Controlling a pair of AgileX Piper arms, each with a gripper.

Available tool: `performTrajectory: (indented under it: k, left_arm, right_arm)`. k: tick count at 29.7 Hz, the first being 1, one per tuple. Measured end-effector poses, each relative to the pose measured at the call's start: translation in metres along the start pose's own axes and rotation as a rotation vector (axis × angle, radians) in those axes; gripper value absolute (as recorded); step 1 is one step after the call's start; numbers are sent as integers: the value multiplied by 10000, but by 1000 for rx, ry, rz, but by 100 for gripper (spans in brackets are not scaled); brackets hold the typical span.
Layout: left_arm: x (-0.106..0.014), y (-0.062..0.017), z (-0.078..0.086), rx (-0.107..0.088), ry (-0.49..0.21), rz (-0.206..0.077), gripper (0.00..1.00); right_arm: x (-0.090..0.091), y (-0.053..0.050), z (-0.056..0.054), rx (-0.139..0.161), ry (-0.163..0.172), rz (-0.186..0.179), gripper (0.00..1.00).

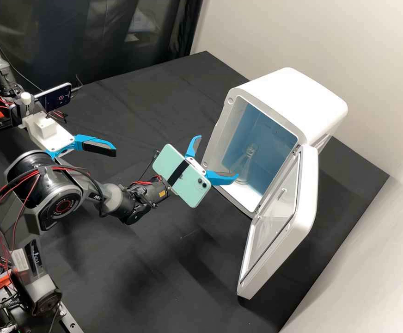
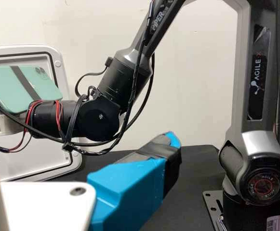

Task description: Take the flask out of the incubator

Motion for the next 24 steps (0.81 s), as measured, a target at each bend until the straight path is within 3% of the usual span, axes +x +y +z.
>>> performTrajectory:
  k: [5, 14, 20, 24]
  left_arm:
    - [12, -15, -3, 0, 0, -3, 100]
    - [108, -173, -51, -1, 14, -49, 100]
    - [139, -321, -229, -3, 70, -96, 100]
    - [140, -358, -379, -4, 117, -107, 100]
  right_arm:
    - [0, 0, 0, 0, 0, 0, 100]
    - [0, 0, 0, 0, 0, 0, 100]
    - [0, 0, 0, 0, 0, 0, 100]
    - [0, 0, 0, 0, 0, 0, 100]
